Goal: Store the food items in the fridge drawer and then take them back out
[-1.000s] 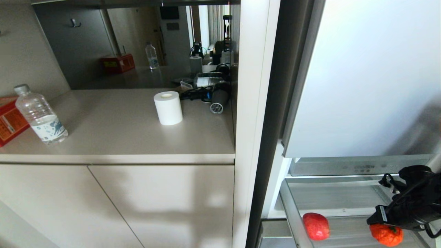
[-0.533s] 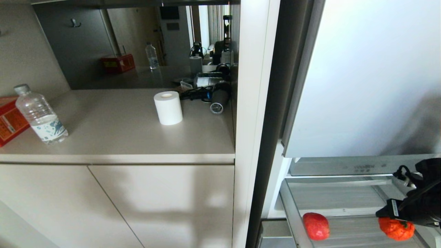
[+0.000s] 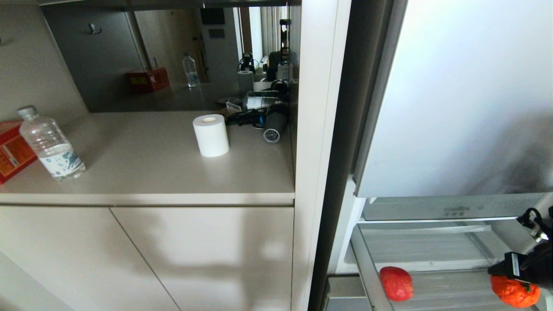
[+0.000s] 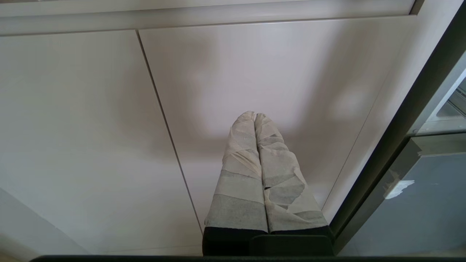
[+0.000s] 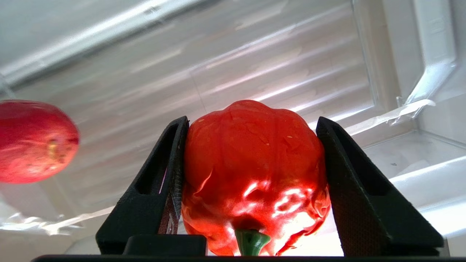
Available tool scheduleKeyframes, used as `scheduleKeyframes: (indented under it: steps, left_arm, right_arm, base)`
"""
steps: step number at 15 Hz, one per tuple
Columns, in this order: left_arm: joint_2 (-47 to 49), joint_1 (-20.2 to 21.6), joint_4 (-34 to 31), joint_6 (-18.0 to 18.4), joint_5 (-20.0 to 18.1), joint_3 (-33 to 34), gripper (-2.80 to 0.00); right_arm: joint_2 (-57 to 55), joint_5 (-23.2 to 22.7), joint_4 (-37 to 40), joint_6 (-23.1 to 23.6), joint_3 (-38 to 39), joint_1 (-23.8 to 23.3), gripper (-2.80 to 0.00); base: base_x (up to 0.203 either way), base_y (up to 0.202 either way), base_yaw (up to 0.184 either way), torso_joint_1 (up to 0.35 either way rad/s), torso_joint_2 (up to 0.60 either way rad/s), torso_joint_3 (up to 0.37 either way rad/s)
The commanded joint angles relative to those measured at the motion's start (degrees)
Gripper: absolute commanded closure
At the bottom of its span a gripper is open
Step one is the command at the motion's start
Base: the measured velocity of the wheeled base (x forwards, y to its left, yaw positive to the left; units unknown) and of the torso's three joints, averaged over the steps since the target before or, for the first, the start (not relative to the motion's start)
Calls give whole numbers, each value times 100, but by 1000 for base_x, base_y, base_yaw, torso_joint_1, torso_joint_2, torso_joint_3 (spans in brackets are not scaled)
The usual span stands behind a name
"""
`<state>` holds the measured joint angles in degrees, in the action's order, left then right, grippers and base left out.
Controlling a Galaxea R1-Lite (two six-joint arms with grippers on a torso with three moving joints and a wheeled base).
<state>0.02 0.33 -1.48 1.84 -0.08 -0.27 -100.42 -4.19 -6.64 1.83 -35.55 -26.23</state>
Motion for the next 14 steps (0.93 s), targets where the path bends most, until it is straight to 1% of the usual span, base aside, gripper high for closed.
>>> scheduleKeyframes:
  steps: [1,5,8,11,14]
  left_arm:
    - [-2,2,-1,0,-1,0,0]
    - [-2,2,-1,0,-1,0,0]
    - [-2,2,-1,0,-1,0,0]
    - [-2,2,-1,0,-1,0,0]
    - [-2,2,-1,0,-1,0,0]
  right_arm:
    - [304,-13,-12,-52,17,-5,0]
    - [991,0,-16,-291,-14,-91,0]
    - [1542,33,-12,-320,21,-257,0]
    - [2529,45,-10,-281,300,-592,0]
    - [3510,93,-4,-298,743,-775,0]
  base:
    - [0,0,0,0,0,0]
    - [0,0,0,0,0,0]
    - [0,0,0,0,0,0]
    - [0,0,0,0,0,0]
    - [0,0,0,0,0,0]
